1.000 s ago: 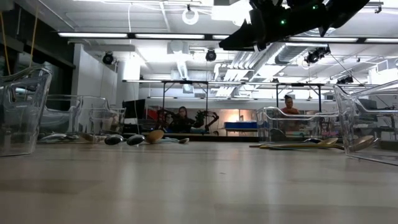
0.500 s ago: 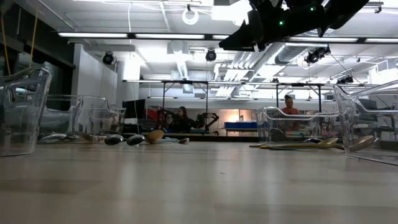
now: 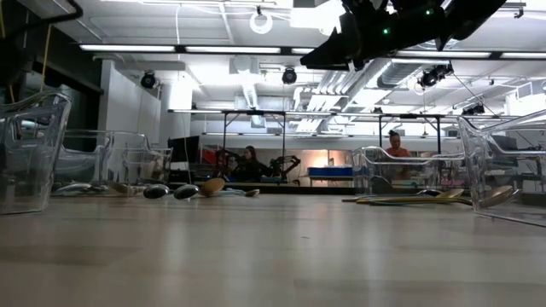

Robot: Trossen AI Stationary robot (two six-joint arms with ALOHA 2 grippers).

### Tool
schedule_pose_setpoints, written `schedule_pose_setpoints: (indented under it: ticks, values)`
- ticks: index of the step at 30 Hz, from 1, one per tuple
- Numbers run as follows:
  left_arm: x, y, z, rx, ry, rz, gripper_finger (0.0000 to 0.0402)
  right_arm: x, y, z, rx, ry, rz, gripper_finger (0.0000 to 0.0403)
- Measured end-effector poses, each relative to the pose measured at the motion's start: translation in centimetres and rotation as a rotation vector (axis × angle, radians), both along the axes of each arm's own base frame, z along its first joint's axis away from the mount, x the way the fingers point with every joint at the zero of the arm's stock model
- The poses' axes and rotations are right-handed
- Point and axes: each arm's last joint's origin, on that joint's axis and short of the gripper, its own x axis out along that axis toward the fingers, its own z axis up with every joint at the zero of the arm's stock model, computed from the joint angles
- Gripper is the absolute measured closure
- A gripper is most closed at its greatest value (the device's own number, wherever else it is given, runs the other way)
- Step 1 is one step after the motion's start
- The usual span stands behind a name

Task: Sort silverware by color (type)
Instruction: Put the light blue spoon into the bottom left transparent bin

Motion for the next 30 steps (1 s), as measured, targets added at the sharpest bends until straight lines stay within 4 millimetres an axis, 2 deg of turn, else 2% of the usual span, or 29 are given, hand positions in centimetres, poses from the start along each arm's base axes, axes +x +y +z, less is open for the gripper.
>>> schedule_pose_setpoints:
  ticks: [7,17,30]
  values:
    - [-0.2,0.4,-1.8,-0.035,-0.029,-0.003,0.0382,0.0,0.0,0.0,0.0,0.0,0.0,0.0237]
    - [-0.1,0.3,-2.6,-0.075,-0.068,-0.005,0.0378,0.0,0.0,0.0,0.0,0.0,0.0,0.0237]
    - [-0.1,0.2,-2.6,-0.079,-0.073,-0.011,0.0311,0.0,0.0,0.0,0.0,0.0,0.0,0.0237]
